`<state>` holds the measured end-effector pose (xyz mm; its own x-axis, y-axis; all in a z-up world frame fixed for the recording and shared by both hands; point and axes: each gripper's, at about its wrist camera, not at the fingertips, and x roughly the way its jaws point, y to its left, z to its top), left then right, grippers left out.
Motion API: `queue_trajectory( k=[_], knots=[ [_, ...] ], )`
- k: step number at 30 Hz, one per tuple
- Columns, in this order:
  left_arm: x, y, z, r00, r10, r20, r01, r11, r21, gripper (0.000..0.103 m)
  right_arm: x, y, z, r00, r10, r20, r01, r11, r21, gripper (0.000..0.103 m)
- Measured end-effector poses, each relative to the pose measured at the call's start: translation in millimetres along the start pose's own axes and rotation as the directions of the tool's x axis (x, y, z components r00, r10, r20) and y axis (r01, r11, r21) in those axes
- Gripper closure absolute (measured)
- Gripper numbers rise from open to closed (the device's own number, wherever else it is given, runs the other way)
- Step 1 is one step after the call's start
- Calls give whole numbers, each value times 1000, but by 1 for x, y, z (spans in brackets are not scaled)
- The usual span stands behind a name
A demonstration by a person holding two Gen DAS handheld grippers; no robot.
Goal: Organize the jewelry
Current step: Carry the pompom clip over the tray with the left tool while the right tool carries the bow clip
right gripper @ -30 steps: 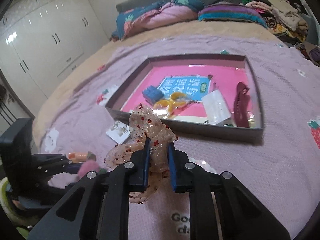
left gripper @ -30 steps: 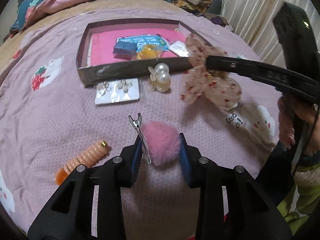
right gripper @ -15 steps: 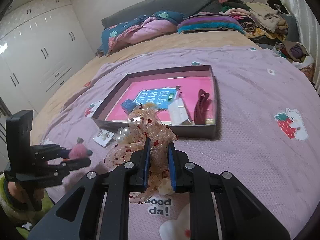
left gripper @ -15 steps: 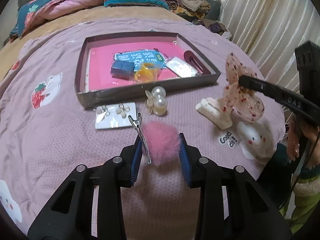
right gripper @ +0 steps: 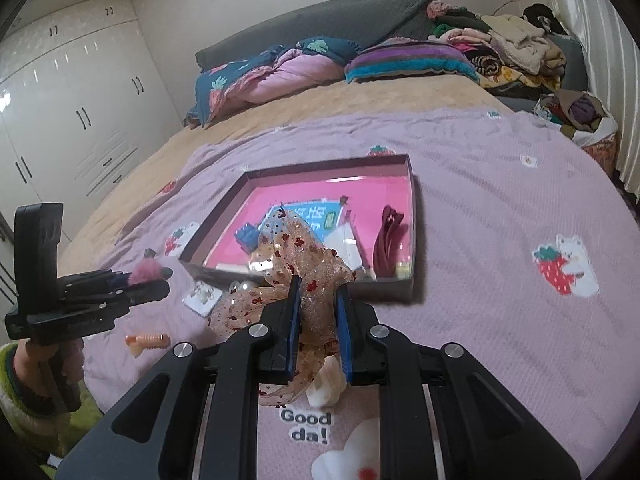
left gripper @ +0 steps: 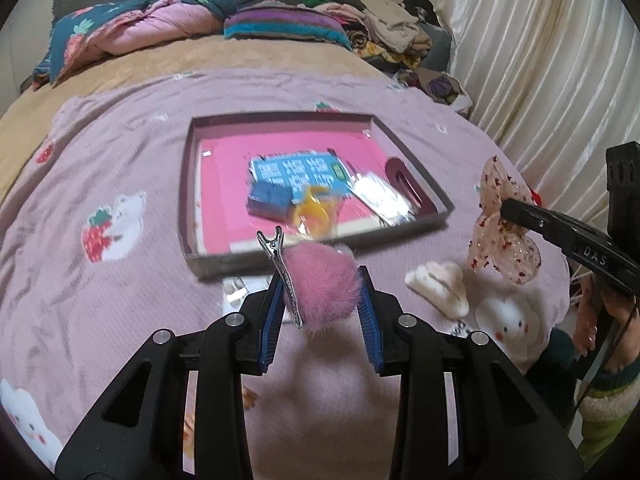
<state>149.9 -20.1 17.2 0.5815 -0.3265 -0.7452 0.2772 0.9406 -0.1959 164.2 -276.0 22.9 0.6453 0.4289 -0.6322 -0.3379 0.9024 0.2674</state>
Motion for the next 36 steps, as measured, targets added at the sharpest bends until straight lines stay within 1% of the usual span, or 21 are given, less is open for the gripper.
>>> queue_trajectory(
  k=[8,15,18,26,32,34,36],
  knots=[
    [2,20,25,999,37,35,-36,999,-30,77,10,11,28,1000,3,31,-2,999,-38,87],
    [8,40,42,997,68,40,-66,996,-59,76,29,19,45,999,-8,36,10,997,-73,87],
    [14,47,46,997,76,35,-73,995,-68,76,38,18,50,999,-17,33,20,996,-85,87],
    [35,56,52,997,81,7,-80,994,-78,76,68,3,61,999,-44,5,44,998,-52,87],
    [50,60,55,997,80,-14,-81,993,-82,76,86,-3,76,999,-41,-3,41,998,-43,87],
    [54,60,54,997,79,-22,-81,993,-84,76,97,-5,78,998,-52,-24,51,998,-41,87],
    [60,61,54,997,77,-31,-79,993,-84,76,105,-7,78,998,-44,-40,43,999,-28,87]
  ],
)
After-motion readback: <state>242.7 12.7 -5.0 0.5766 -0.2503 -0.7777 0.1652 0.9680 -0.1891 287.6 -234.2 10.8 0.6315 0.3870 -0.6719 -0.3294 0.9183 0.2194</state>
